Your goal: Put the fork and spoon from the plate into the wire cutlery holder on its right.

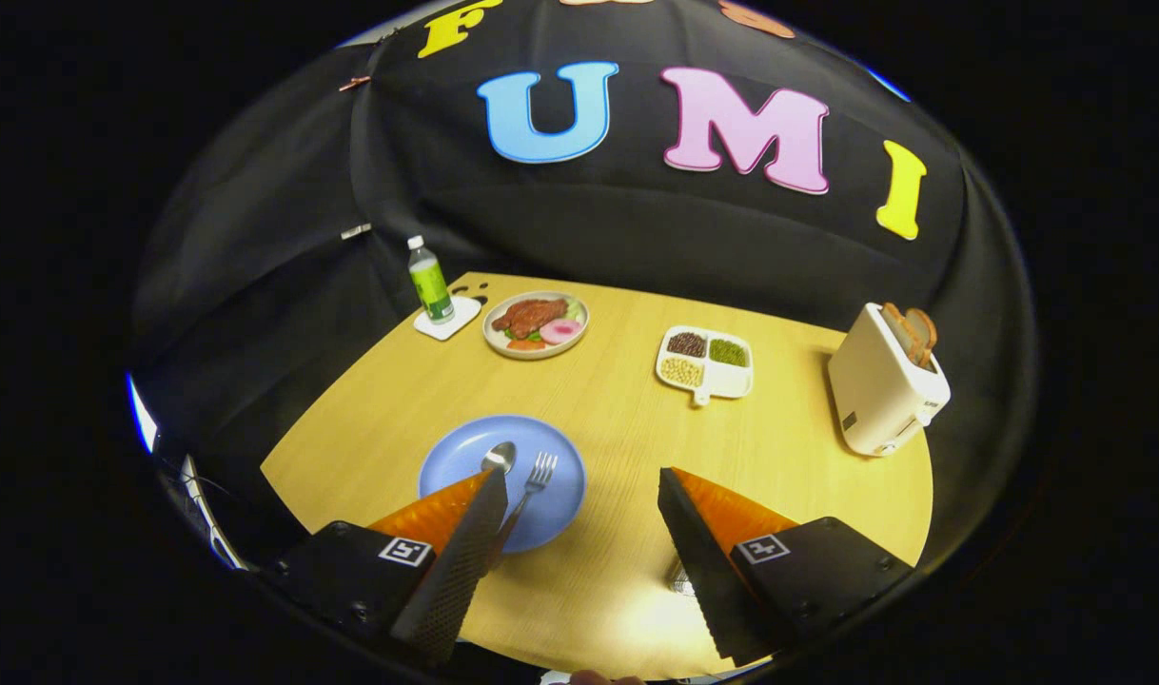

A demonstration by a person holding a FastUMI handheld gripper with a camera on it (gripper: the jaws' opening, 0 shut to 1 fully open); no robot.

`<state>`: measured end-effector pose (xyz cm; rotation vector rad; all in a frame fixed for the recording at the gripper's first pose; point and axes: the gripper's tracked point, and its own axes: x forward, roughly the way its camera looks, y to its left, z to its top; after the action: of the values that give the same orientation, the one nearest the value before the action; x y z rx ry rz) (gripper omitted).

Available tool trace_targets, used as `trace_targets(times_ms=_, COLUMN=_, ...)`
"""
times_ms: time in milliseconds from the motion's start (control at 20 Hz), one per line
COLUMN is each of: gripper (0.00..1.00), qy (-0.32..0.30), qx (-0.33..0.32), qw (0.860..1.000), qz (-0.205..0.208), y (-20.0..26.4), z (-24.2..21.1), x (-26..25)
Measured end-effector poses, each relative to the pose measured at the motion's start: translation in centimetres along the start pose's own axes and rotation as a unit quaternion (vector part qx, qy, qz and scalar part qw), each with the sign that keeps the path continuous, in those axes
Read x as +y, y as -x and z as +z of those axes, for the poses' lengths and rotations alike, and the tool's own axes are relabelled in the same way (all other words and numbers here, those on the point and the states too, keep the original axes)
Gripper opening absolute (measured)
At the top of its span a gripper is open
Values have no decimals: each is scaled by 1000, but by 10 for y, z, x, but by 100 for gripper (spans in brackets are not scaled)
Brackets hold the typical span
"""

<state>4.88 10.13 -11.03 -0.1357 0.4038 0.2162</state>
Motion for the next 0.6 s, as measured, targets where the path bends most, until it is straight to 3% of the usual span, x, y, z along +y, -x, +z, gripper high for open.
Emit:
trace_targets(times_ms=200, gripper=100, qy=2, qx=64, qw=998, qz=15, y=-23, z=-28, x=23)
trace_targets(times_ms=600, gripper=100, qy=20, qx=125, qw=991, qz=31, y=-73, z=-65, x=72)
